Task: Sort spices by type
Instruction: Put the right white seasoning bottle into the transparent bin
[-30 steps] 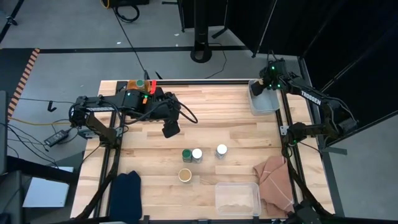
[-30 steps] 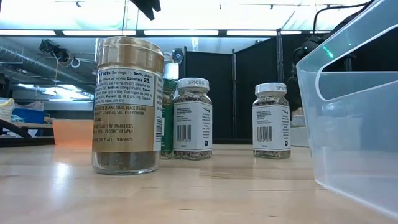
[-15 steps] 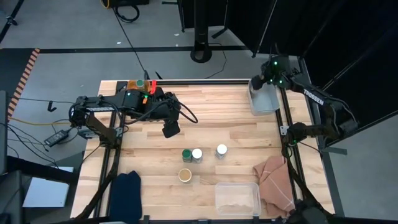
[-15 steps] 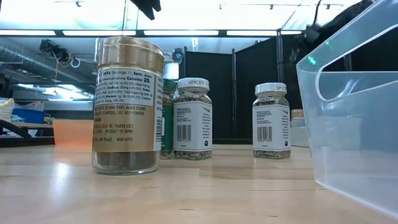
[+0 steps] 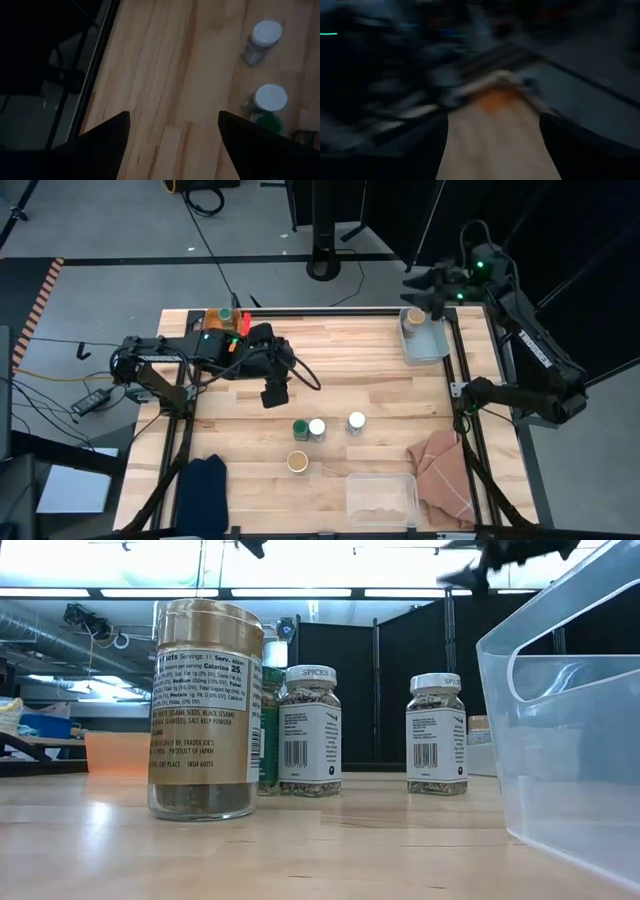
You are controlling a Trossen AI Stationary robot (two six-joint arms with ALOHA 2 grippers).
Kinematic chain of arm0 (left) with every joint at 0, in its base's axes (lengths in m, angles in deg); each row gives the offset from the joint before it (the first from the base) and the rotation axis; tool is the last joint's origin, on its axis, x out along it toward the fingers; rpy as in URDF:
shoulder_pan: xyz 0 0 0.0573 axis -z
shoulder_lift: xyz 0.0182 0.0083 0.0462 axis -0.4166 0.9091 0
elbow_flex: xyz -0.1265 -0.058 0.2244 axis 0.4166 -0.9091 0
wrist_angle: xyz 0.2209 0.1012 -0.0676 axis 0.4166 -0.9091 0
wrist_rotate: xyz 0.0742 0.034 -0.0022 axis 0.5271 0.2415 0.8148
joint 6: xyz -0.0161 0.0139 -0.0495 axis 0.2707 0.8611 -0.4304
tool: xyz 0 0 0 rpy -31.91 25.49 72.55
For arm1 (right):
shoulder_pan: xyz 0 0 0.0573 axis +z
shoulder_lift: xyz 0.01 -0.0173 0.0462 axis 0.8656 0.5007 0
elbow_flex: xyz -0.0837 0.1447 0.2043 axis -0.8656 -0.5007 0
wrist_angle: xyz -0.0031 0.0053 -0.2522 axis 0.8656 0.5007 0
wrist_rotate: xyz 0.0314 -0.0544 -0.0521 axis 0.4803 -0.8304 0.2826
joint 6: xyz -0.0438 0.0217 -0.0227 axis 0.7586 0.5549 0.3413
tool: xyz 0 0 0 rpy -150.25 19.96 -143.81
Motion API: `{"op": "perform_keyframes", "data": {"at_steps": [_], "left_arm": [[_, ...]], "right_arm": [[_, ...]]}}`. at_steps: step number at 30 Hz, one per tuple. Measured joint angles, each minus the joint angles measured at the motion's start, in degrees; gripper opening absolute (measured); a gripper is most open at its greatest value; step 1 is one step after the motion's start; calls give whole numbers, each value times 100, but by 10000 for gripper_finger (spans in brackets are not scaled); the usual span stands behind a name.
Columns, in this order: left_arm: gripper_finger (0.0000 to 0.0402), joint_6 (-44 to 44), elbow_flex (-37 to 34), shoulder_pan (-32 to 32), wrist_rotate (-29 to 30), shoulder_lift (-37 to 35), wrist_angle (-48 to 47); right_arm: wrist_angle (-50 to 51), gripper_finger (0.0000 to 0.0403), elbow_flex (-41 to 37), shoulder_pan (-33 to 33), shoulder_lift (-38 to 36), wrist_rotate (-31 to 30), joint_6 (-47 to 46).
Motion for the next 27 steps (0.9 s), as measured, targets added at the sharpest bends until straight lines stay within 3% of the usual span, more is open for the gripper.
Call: {"op": "perform_keyframes", "data": {"at_steps": [4,7,10,20,23,27], "left_arm": [[310,95,0,193,-413,2,180],[310,95,0,445,-902,2,334],[310,-42,0,754,-1007,2,263],[310,-1099,0,1644,-589,2,-208],[310,-1336,0,1833,-352,2,-223],[310,-1601,0,2008,-103,2,-312]], "right_arm": [[-401,321,0,594,-262,778,-732],[-428,319,0,1237,-450,709,-887],[-89,315,0,2011,-568,24,-530],[1339,304,-144,4607,-69,-3599,1070],[1354,304,-271,5197,334,-4153,1086],[1221,304,-419,5737,914,-4354,909]]}}
